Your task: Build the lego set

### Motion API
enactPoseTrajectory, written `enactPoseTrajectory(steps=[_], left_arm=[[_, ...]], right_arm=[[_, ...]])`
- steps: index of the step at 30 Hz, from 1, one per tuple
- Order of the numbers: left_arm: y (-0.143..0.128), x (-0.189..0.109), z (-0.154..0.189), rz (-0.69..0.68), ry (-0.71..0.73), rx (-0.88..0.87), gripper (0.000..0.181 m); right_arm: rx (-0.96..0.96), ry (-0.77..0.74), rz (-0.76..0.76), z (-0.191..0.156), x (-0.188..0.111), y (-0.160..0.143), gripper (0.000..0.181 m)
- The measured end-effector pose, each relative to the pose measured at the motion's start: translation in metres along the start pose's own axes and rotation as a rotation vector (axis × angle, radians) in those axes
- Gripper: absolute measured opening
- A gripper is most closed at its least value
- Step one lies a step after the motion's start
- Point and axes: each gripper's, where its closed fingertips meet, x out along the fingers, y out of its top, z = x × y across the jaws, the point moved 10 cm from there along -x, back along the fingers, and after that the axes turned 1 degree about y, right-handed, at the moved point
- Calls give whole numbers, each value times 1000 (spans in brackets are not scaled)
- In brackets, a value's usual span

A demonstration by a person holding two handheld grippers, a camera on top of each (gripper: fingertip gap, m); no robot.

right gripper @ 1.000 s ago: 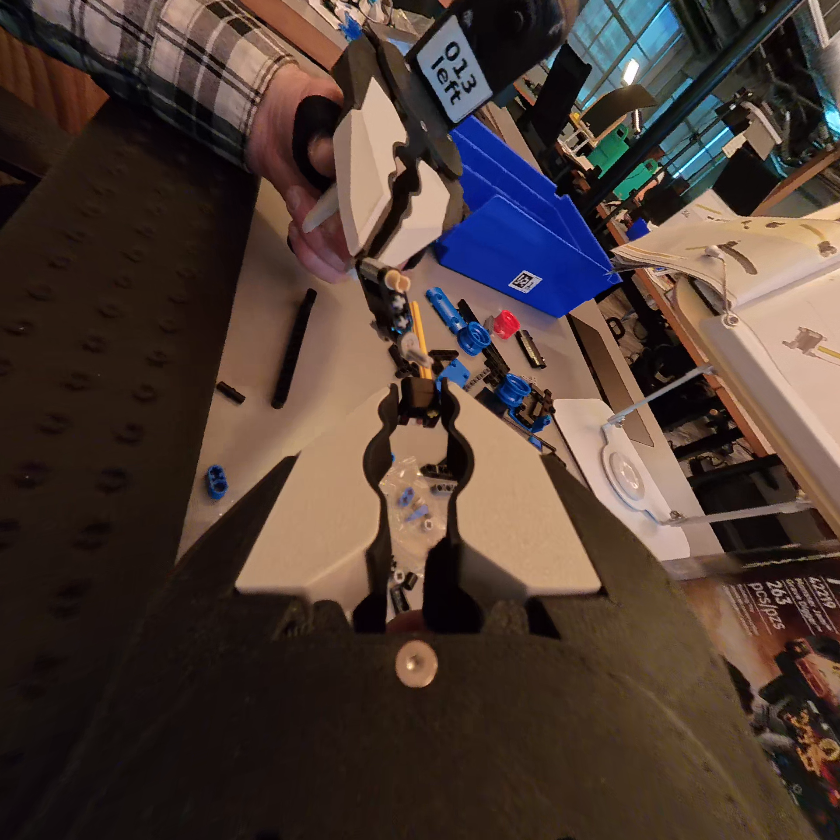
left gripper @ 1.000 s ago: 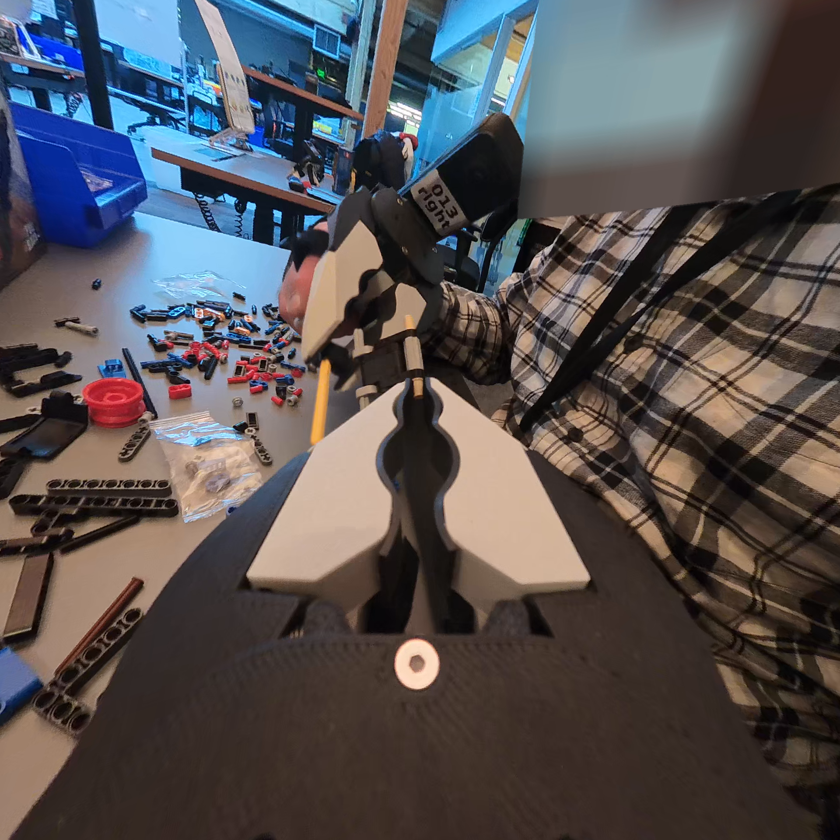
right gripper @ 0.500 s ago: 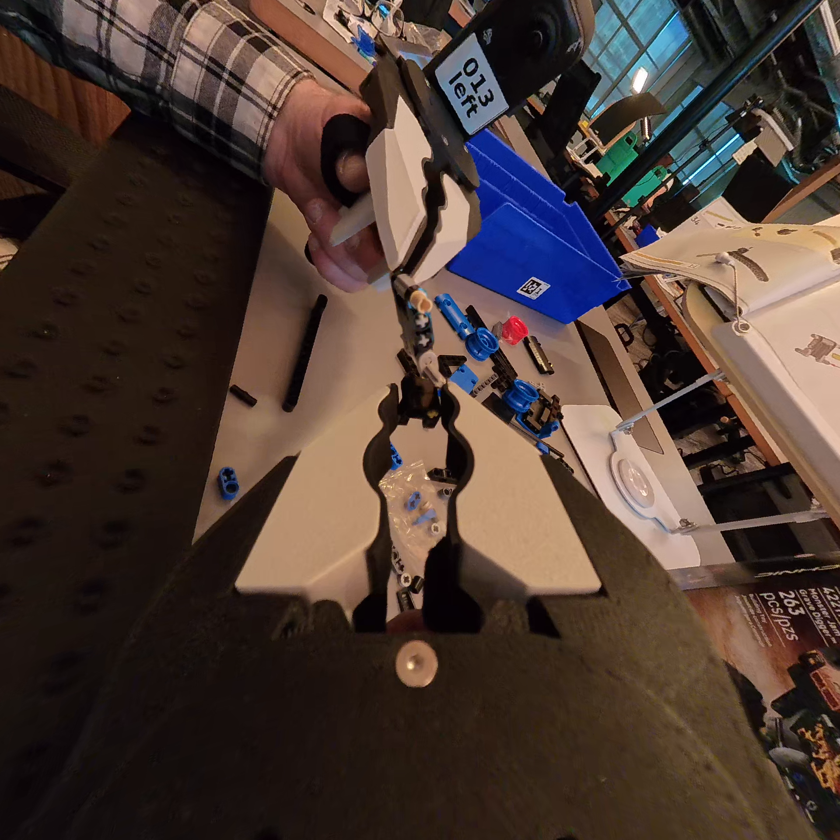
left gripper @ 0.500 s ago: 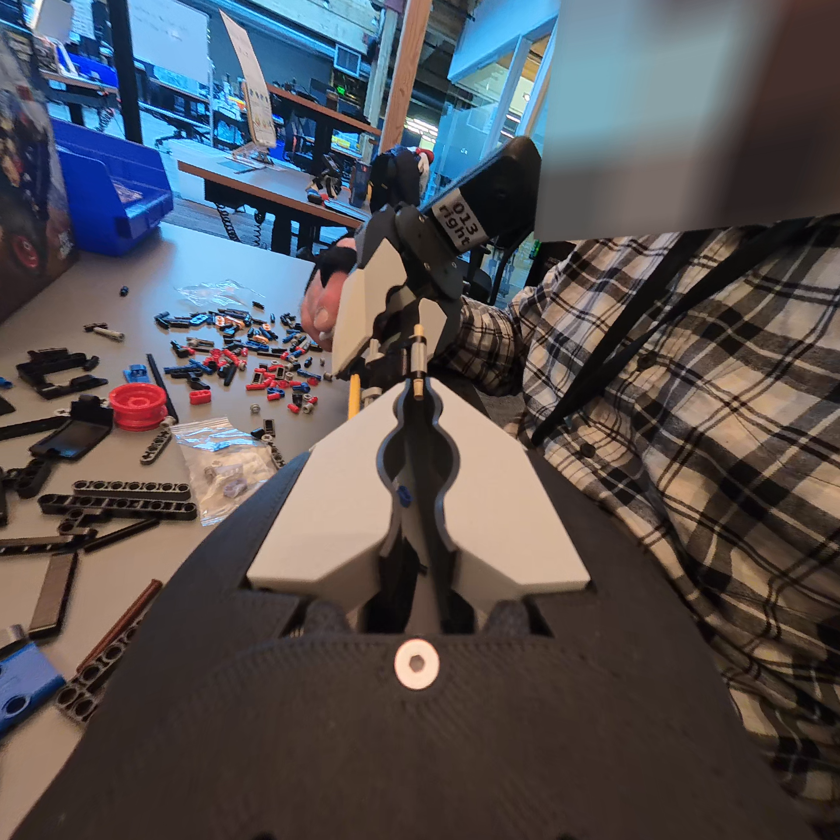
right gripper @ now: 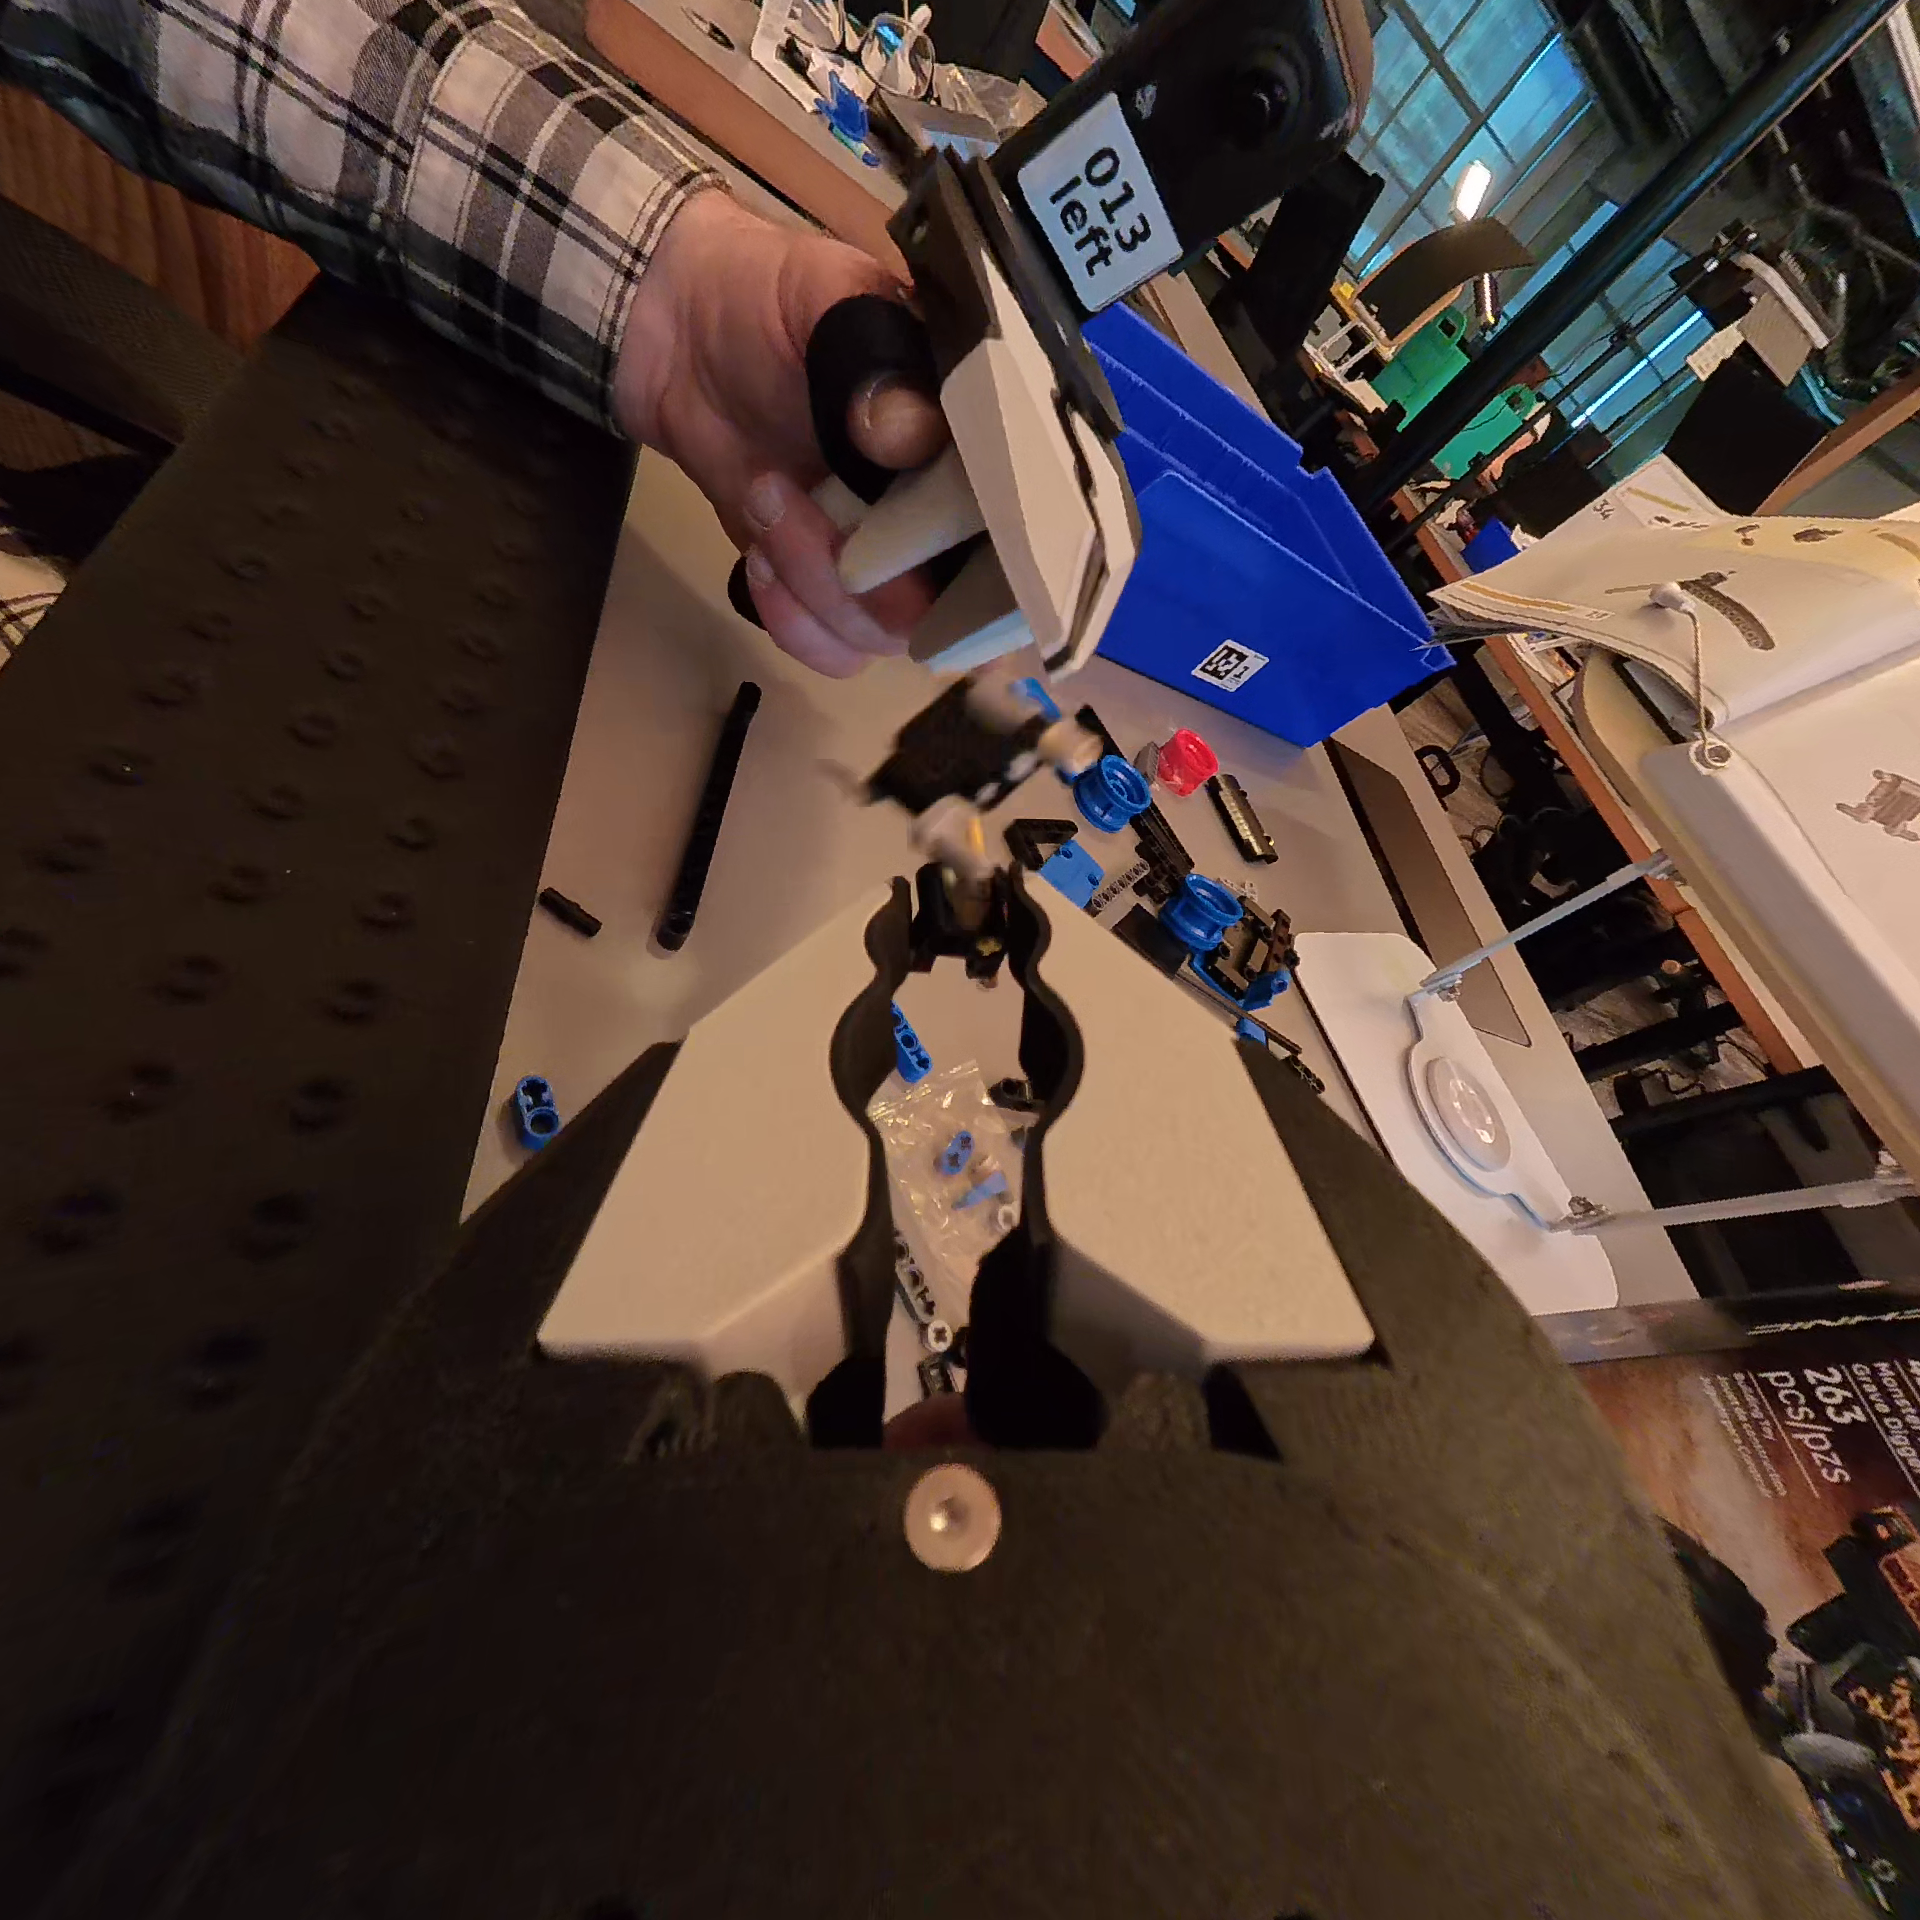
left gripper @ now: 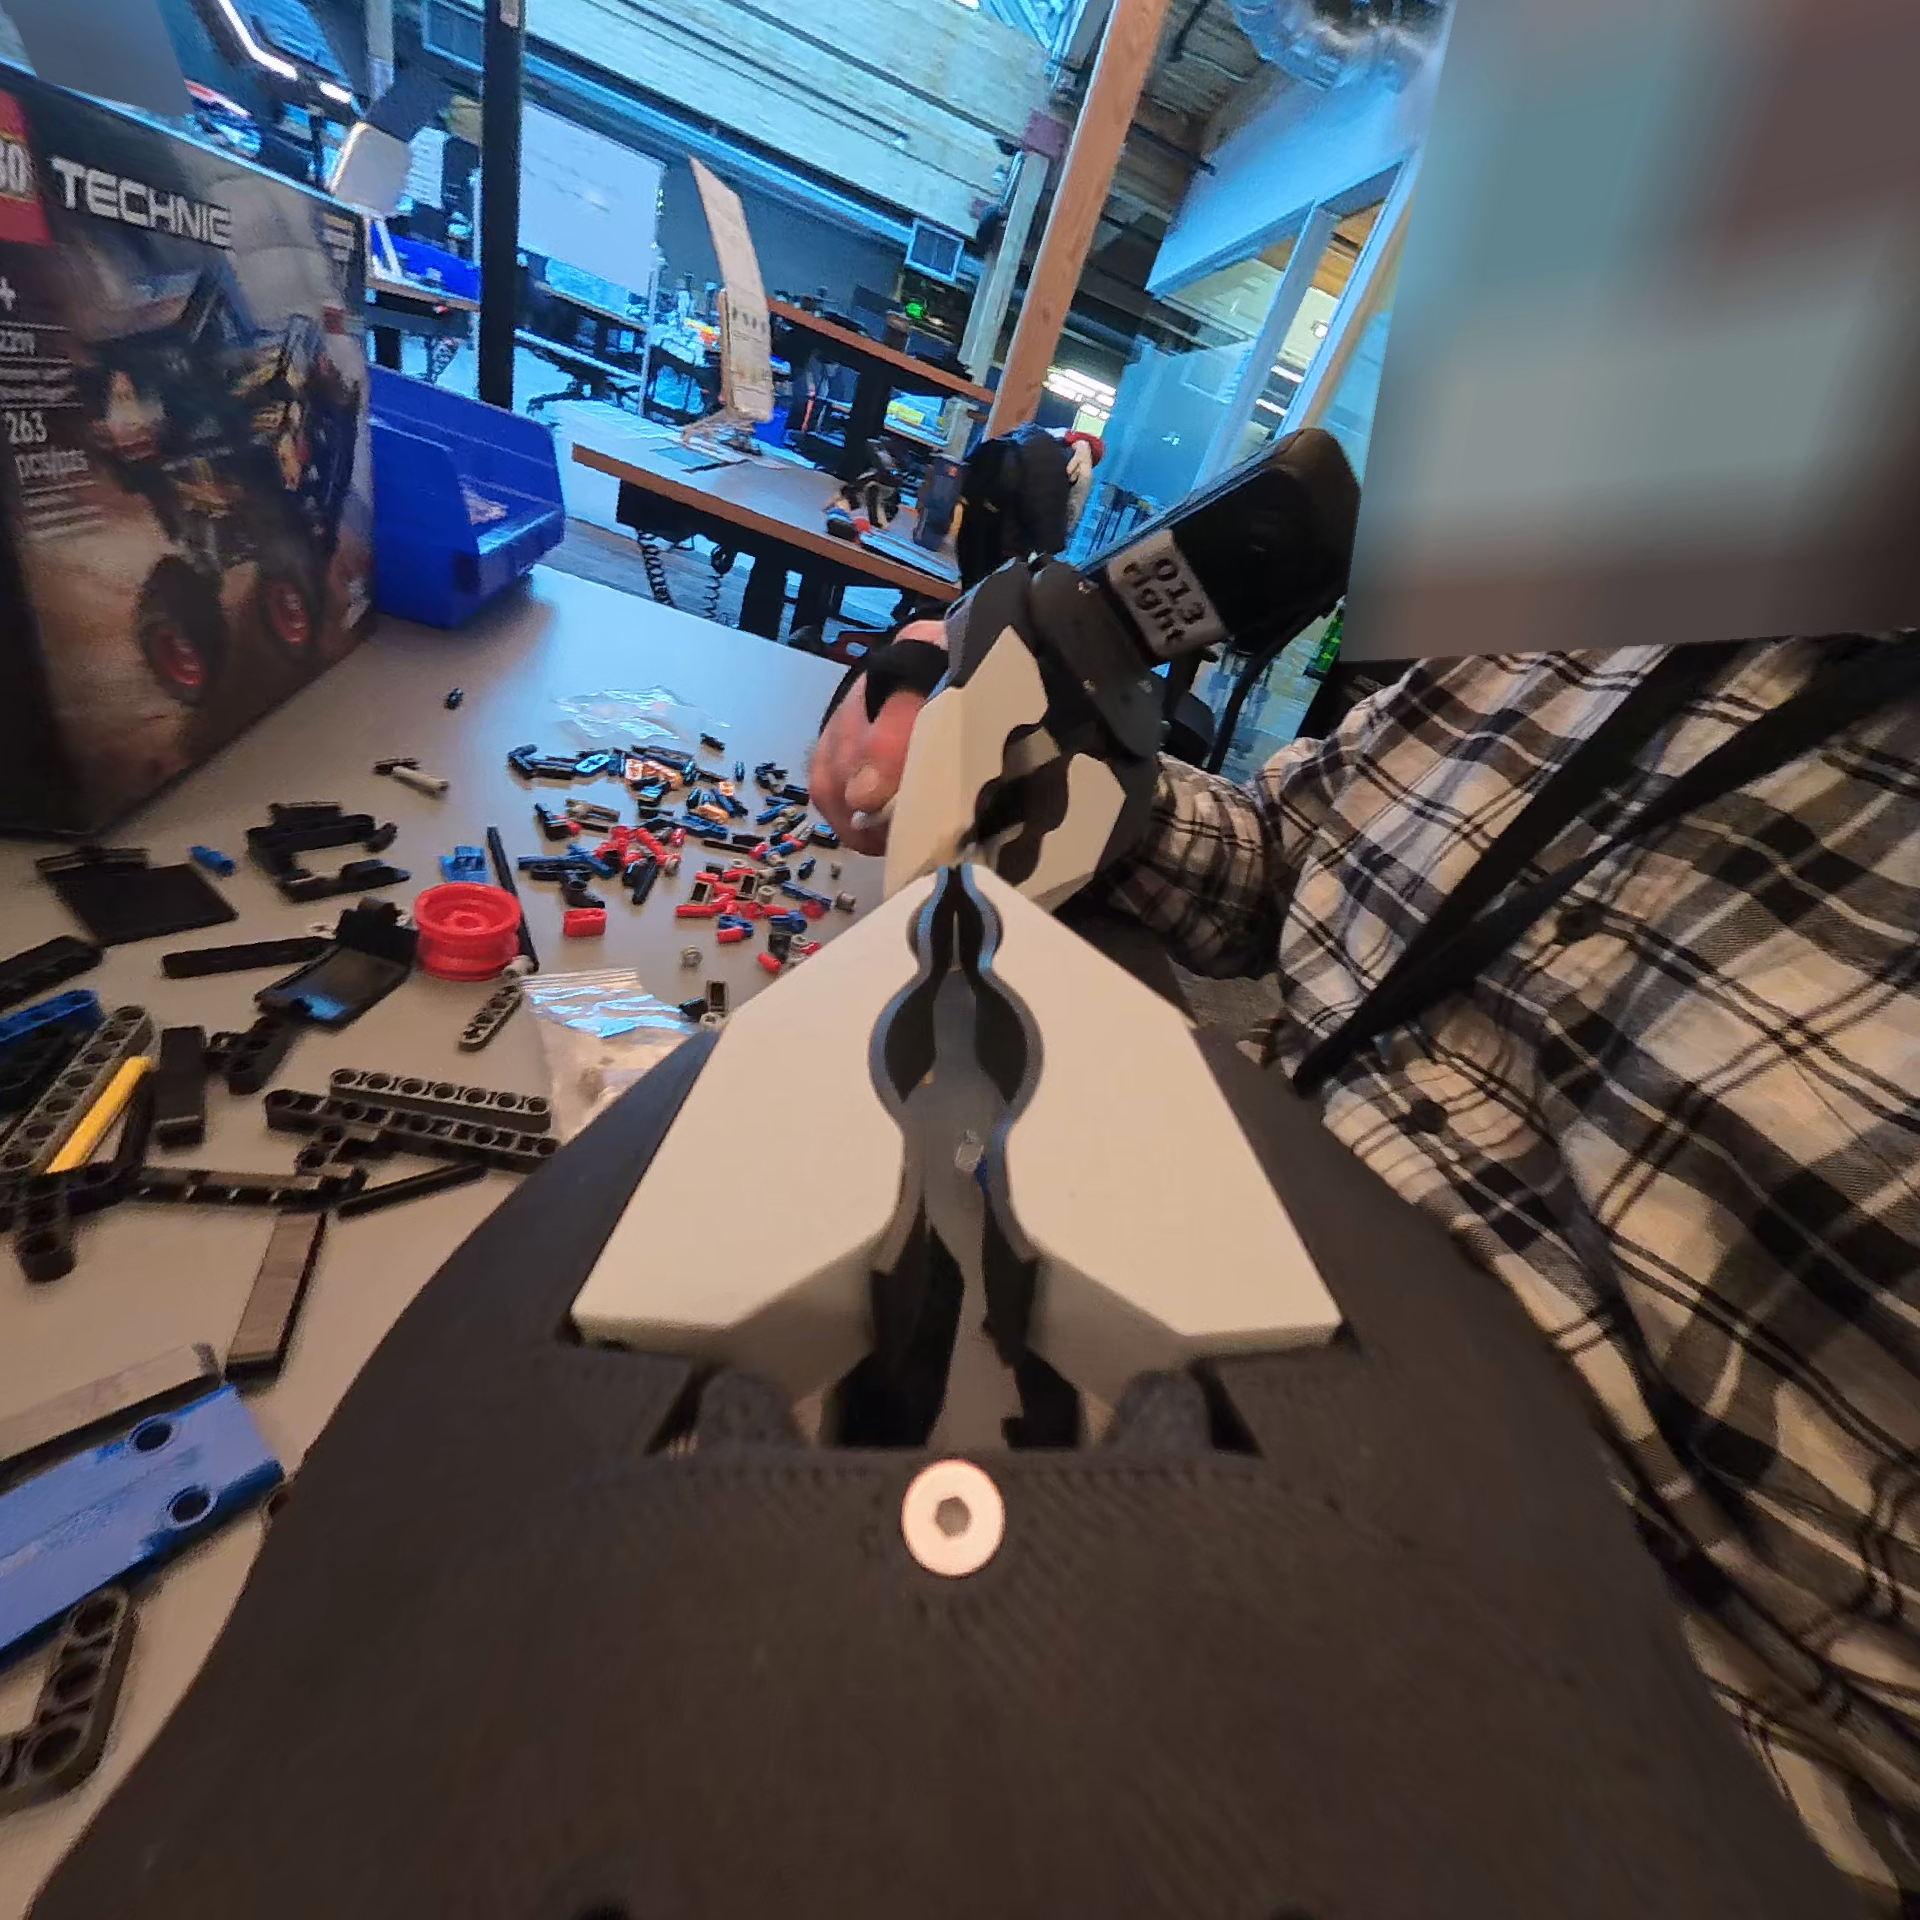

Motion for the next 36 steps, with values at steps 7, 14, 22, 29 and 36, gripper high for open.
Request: enactPoseTrajectory(steps=[7, 14, 22, 29, 36], left_arm=[[-3, 7, -1, -30, 31, 8, 0], [-3, 0, -6, -94, 146, 68, 0], [1, -8, -2, -153, 296, 198, 8], [-1, -2, 5, -247, 357, 305, 15], [-14, 19, 12, -402, 417, 476, 7]], right_arm=[[2, 6, -15, 0, 1, -1, 17], [12, -4, -30, 3, 0, -5, 17], [69, -9, -13, 11, -4, -10, 17], [88, 5, -12, 12, -3, -14, 17], [84, 34, -1, 9, -1, -13, 17]])
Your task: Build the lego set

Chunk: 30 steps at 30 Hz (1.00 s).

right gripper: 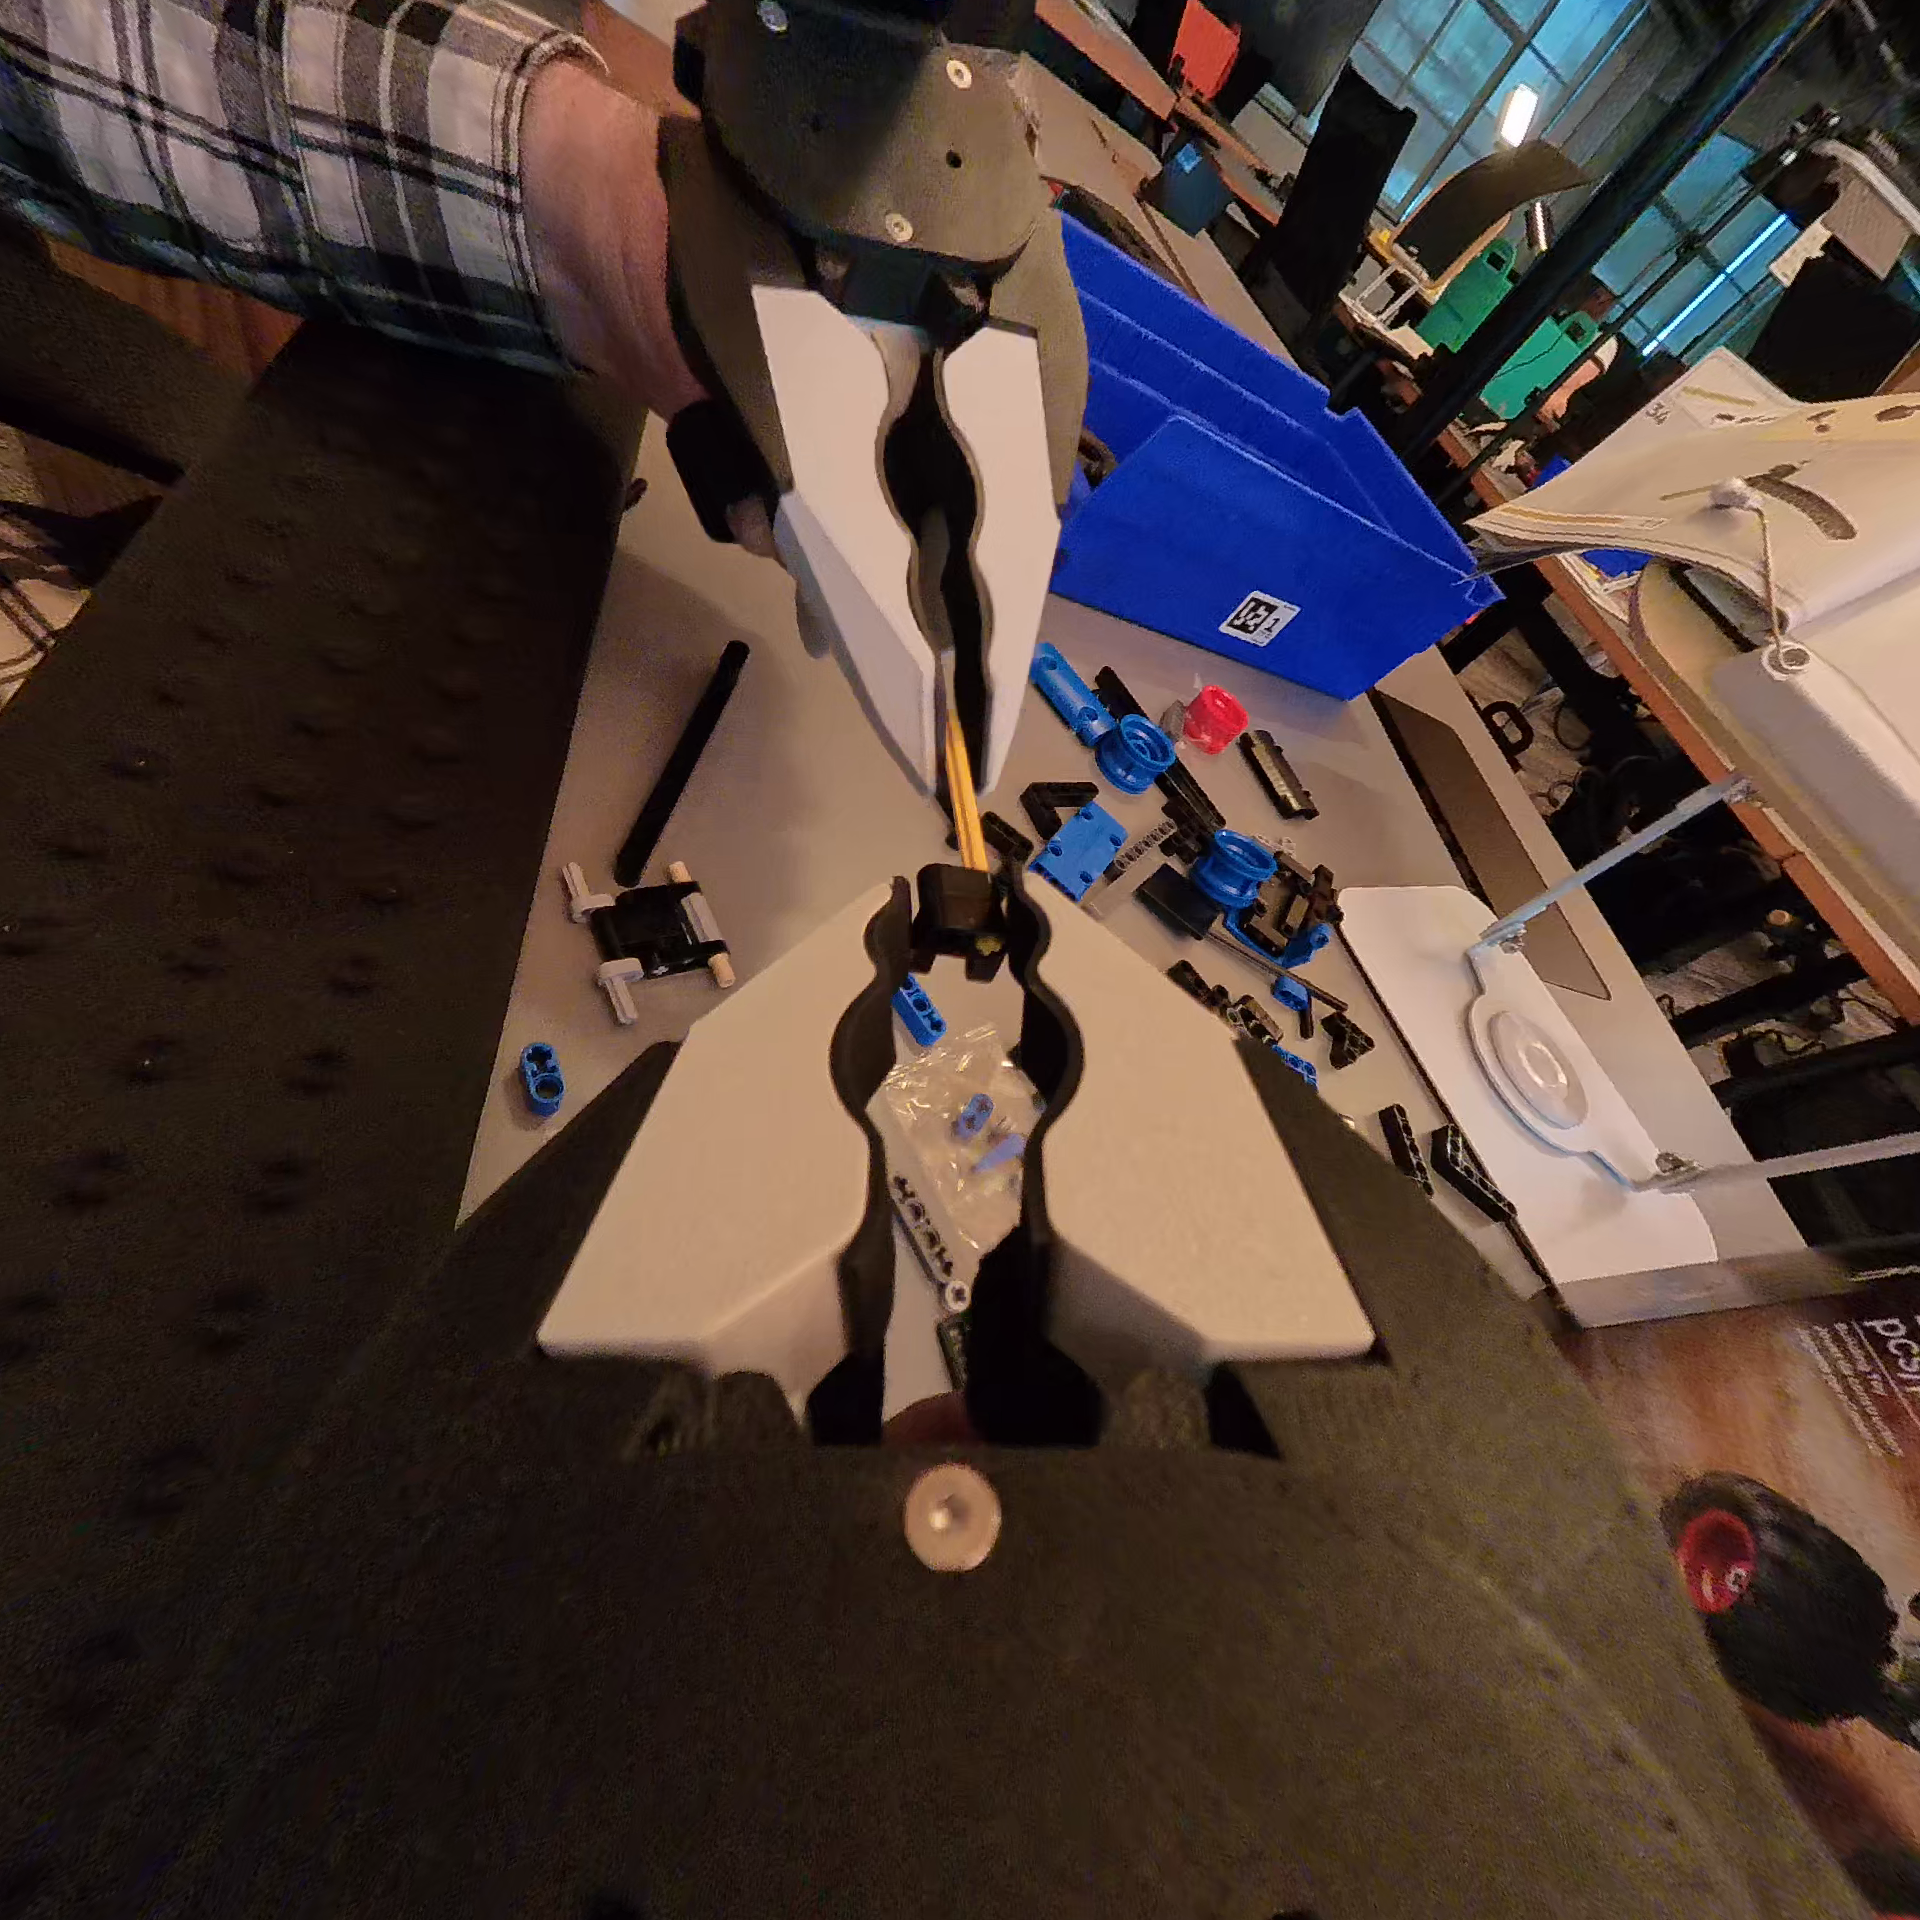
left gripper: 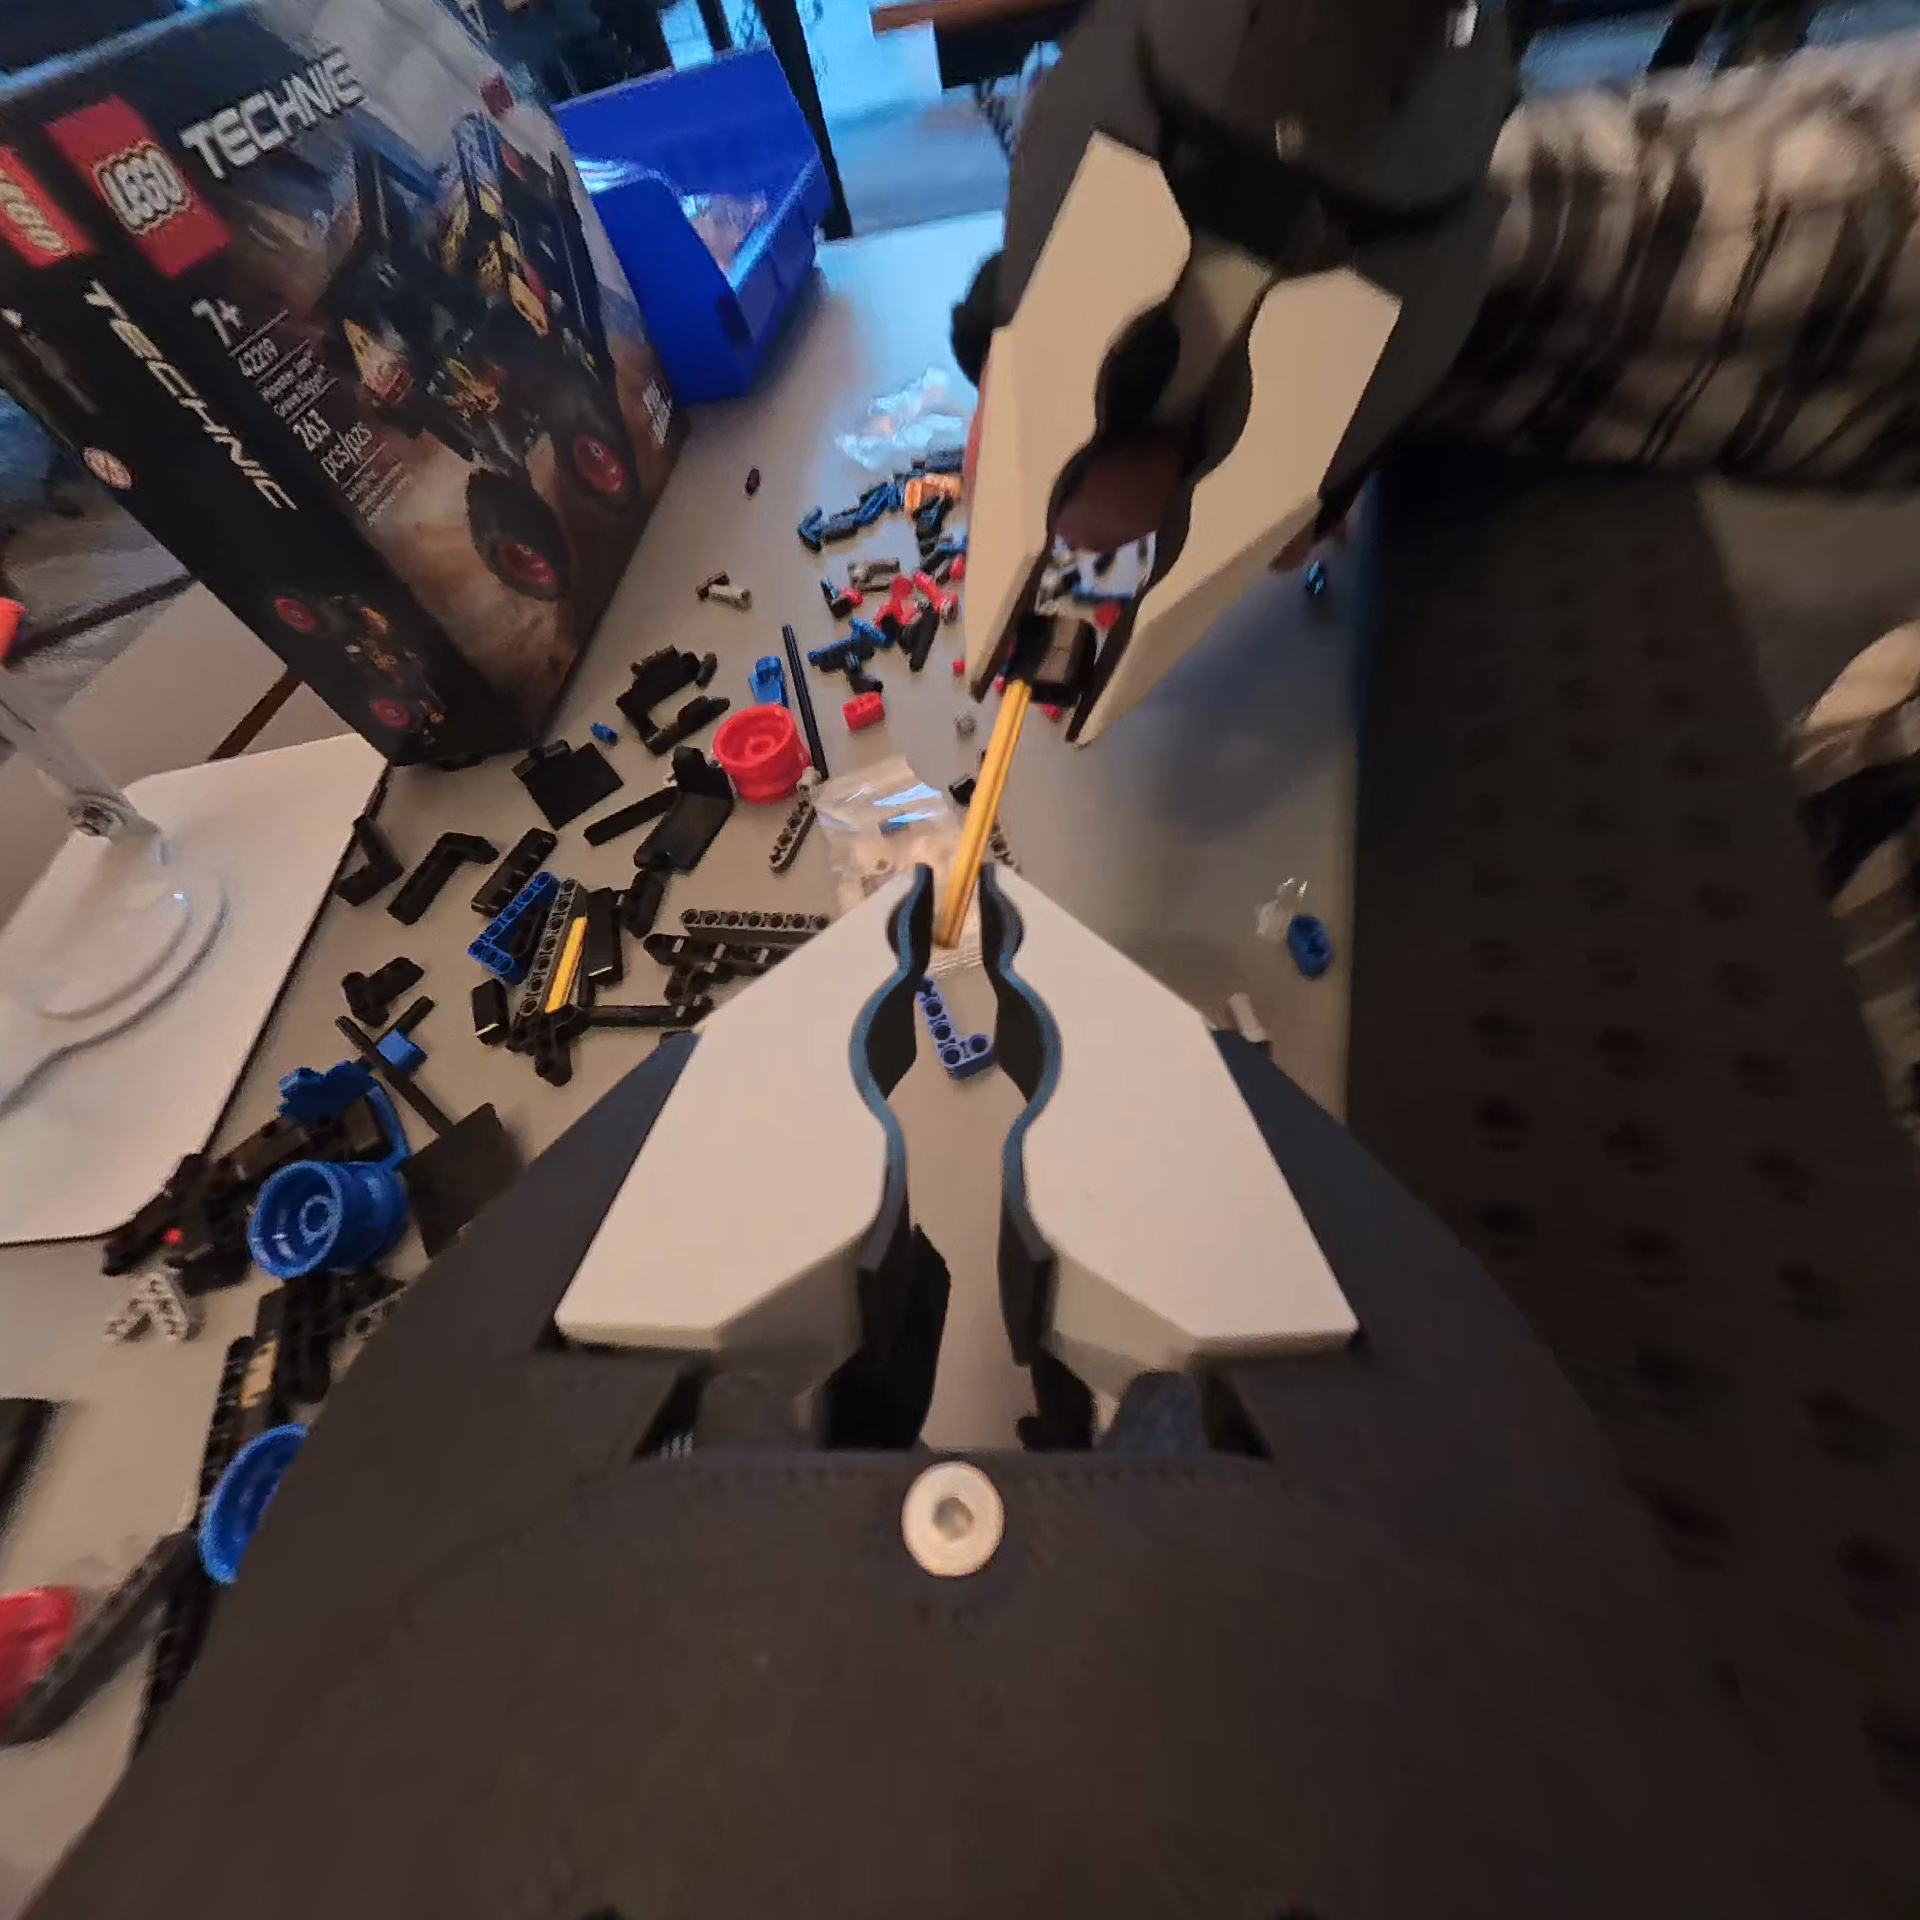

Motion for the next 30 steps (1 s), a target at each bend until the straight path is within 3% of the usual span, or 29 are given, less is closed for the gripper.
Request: enactPoseTrajectory(steps=[16, 30], left_arm=[[-5, -2, 1, 33, 16, 26, 3], [-7, -8, -5, 122, 31, -38, 2]], right_arm=[[38, -29, -37, 6, 0, -4, 32], [68, -73, -53, 12, -1, -8, 30]])
